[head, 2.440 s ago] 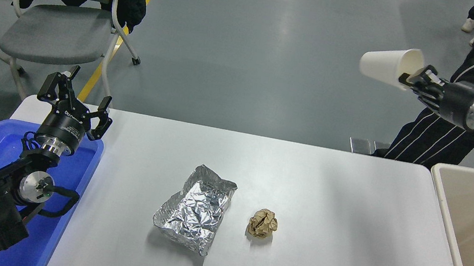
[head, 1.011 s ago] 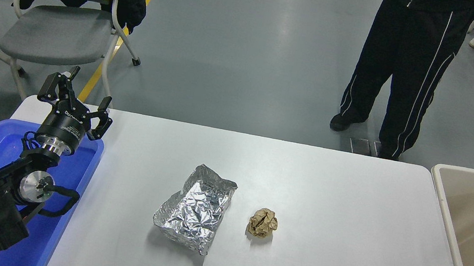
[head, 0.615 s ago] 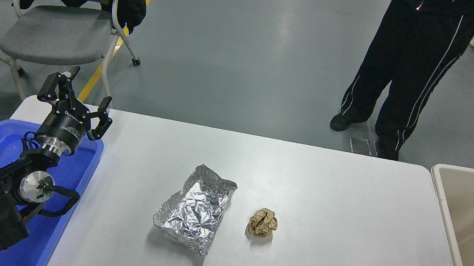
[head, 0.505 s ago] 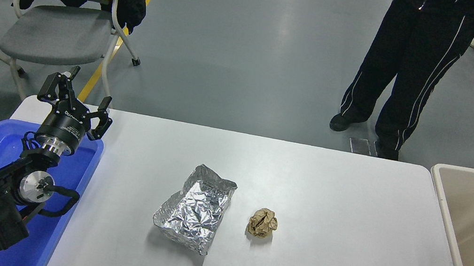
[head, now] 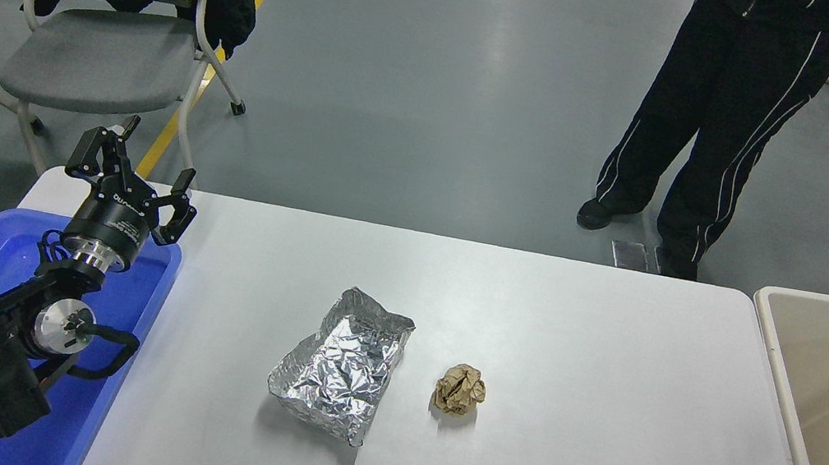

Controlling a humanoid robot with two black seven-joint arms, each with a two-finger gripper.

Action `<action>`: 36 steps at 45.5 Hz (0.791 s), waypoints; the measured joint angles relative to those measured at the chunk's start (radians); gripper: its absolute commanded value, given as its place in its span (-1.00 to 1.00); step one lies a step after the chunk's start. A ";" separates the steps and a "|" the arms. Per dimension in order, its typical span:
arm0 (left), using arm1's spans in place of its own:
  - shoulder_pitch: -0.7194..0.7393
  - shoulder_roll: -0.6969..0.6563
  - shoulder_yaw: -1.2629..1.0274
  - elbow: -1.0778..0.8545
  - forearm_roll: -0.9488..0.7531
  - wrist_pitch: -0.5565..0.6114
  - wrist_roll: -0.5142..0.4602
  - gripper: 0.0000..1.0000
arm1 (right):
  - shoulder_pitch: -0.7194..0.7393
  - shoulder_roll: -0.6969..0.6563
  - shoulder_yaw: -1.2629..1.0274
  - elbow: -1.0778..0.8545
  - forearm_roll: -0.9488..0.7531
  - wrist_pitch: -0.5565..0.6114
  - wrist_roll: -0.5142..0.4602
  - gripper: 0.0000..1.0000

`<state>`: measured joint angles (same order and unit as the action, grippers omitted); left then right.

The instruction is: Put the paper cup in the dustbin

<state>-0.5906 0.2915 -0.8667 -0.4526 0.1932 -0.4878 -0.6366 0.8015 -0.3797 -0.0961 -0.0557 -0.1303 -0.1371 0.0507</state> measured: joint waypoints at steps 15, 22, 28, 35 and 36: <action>0.000 0.000 0.000 0.000 0.000 0.000 0.000 1.00 | 0.219 -0.018 0.010 0.033 0.002 -0.001 0.009 0.99; 0.000 0.000 0.000 0.000 0.000 0.000 0.000 1.00 | 0.296 -0.028 0.013 0.095 0.003 0.000 0.020 0.99; 0.000 0.000 0.000 0.000 0.000 0.000 0.000 1.00 | 0.351 -0.050 0.063 0.176 0.004 0.001 0.032 0.99; 0.000 0.000 0.000 0.000 0.000 0.000 0.000 1.00 | 0.383 -0.077 0.243 0.304 0.004 0.011 0.065 0.99; 0.000 0.000 0.000 0.000 0.000 0.000 0.000 1.00 | 0.384 -0.080 0.284 0.330 0.003 0.014 0.075 0.99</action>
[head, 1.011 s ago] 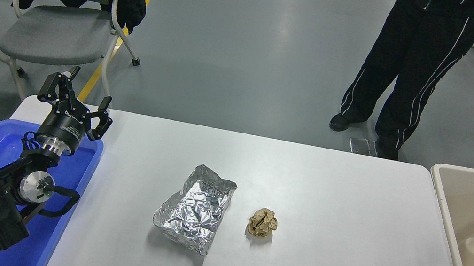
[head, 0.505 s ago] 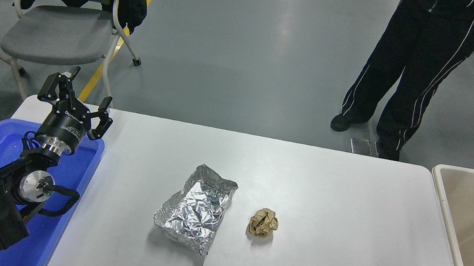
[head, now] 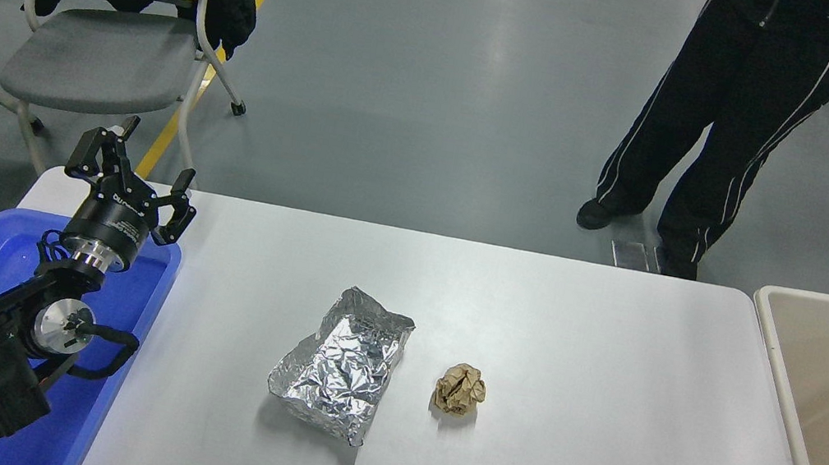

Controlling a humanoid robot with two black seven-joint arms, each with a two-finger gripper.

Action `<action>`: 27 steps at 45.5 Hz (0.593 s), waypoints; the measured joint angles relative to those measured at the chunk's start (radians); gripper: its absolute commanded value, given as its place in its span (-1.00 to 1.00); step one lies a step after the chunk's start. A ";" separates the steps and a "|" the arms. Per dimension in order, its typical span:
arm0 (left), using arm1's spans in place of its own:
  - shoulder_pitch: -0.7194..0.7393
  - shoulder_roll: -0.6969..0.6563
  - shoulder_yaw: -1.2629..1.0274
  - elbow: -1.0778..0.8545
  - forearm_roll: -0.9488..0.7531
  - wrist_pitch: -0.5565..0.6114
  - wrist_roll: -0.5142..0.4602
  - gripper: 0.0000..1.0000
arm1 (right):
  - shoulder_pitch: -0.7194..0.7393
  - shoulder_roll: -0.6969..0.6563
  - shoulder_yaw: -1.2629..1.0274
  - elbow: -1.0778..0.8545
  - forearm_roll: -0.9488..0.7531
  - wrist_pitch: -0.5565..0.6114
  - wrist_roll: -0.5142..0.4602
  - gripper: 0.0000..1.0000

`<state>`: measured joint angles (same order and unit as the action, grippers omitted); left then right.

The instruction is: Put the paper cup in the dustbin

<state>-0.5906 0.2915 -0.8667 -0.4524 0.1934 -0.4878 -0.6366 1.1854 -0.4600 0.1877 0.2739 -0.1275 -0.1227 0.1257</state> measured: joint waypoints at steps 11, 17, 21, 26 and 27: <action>0.000 0.000 0.000 0.000 0.000 0.000 0.000 1.00 | -0.048 -0.012 0.260 0.180 -0.010 0.021 0.124 0.99; 0.000 0.000 0.000 0.000 0.000 0.000 0.000 1.00 | -0.109 -0.003 0.325 0.229 -0.013 0.027 0.218 0.99; 0.000 0.000 0.000 0.000 0.000 0.000 0.000 1.00 | -0.160 0.010 0.350 0.247 -0.013 0.029 0.264 0.99; 0.000 0.000 0.000 0.000 0.000 0.000 0.000 1.00 | -0.225 0.032 0.370 0.261 -0.014 0.031 0.301 0.99; 0.000 0.000 0.000 0.000 0.000 0.000 0.000 1.00 | -0.242 0.038 0.375 0.265 -0.014 0.032 0.311 0.99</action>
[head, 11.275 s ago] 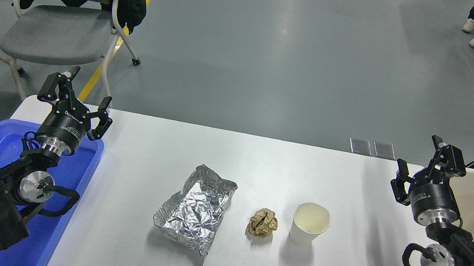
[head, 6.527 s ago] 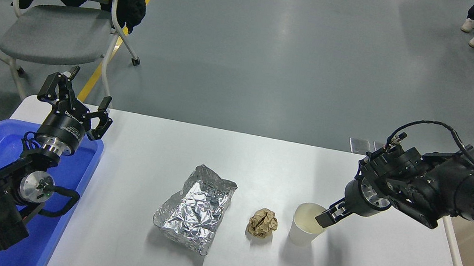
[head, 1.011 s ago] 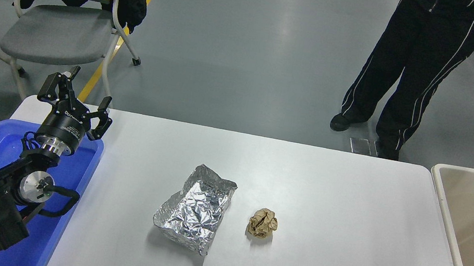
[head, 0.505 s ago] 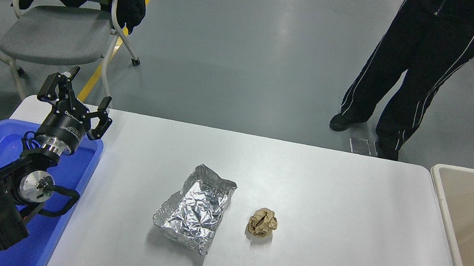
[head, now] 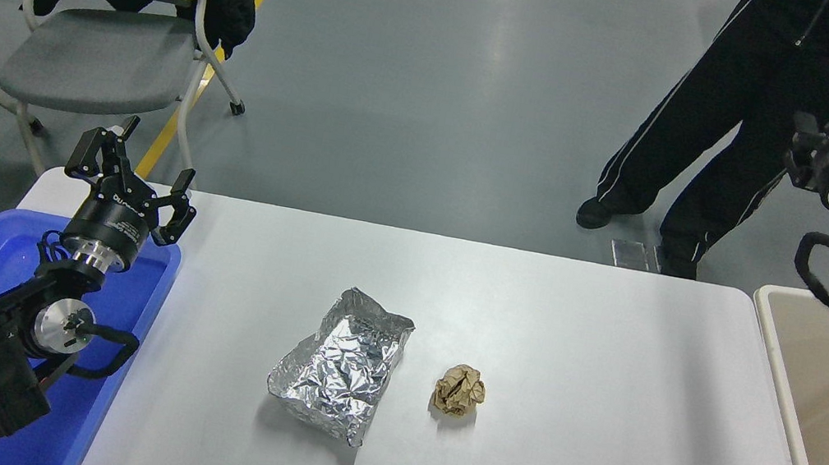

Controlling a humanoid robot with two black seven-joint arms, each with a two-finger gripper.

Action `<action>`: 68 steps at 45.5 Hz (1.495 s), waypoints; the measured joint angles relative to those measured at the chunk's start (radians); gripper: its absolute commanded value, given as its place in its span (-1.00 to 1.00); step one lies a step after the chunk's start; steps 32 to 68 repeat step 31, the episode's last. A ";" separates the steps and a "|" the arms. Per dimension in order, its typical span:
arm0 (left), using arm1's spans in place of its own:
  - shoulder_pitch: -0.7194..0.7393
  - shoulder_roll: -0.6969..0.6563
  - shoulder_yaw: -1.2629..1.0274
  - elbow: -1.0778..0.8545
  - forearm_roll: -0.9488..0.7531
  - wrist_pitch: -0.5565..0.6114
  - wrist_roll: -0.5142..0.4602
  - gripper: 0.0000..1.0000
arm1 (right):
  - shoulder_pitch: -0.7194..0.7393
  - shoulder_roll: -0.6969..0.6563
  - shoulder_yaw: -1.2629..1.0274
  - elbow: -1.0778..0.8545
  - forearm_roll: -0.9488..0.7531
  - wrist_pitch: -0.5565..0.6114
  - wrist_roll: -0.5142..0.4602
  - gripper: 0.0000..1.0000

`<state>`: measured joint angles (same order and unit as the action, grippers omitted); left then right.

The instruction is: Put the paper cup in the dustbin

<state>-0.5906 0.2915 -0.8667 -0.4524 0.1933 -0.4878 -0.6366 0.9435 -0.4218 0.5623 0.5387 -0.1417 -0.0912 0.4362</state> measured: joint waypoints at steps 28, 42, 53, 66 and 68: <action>0.000 0.000 0.000 0.000 0.000 0.000 0.000 1.00 | -0.242 0.136 0.053 0.014 -0.001 0.071 0.119 0.99; 0.000 0.000 0.000 0.000 0.000 0.000 0.000 1.00 | -0.251 0.142 0.059 0.014 -0.001 0.073 0.121 0.99; 0.000 0.000 0.000 0.000 0.000 0.000 0.000 1.00 | -0.251 0.142 0.059 0.014 -0.001 0.073 0.121 0.99; 0.000 0.000 0.000 0.000 0.000 0.000 0.000 1.00 | -0.251 0.142 0.059 0.014 -0.001 0.073 0.121 0.99; 0.000 0.000 0.000 0.000 0.000 0.000 0.000 1.00 | -0.251 0.142 0.059 0.014 -0.001 0.073 0.121 0.99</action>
